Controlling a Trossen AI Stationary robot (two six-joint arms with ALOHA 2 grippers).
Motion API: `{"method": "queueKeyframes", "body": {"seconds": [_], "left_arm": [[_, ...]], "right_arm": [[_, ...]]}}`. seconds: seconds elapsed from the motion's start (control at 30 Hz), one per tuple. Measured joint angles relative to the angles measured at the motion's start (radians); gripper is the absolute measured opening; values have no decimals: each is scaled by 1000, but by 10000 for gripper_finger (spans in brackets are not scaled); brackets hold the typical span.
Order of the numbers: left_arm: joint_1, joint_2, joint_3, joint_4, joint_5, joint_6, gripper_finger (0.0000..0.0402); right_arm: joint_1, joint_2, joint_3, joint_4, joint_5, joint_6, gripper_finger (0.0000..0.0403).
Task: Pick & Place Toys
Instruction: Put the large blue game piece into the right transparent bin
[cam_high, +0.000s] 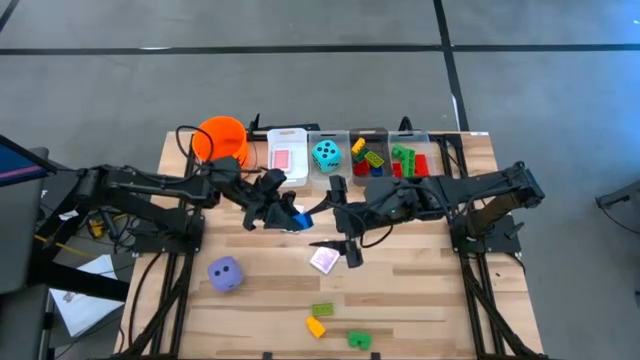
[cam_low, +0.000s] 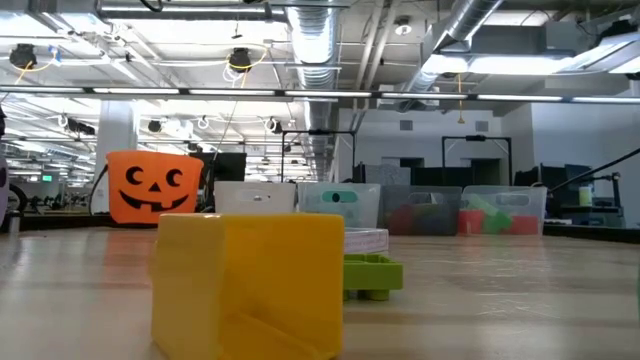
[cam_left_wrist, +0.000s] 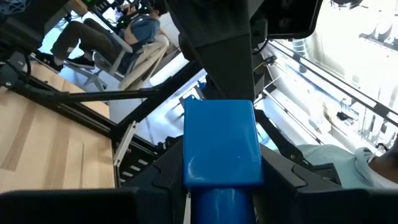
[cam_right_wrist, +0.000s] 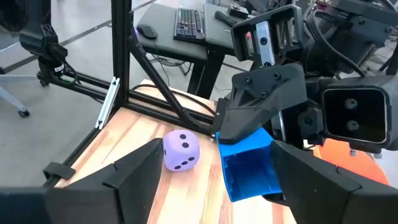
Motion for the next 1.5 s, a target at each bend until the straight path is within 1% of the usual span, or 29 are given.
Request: {"method": "queueKeyframes", "body": {"seconds": [0.3,0.8,0.9,1.1,1.27,1.5], "left_arm": [[0,-10,0,-3,-8,-2,122],[0,-12,1,-10,54,-63,122],[1,-27,1,-36,62,-66,122],[16,-89,5,-156,70,-46,122],[15,-105,6,-167,81,-44,122],[16,-97,5,-172,66,-23,122]], "right_arm": [[-1,2,-1,5,33,-50,292],[5,5,-2,6,34,-53,292],[5,6,-1,10,34,-53,292],[1,13,-6,-7,52,-52,292],[-8,12,-6,-3,57,-50,292],[-12,10,-5,2,44,-50,292]]}}
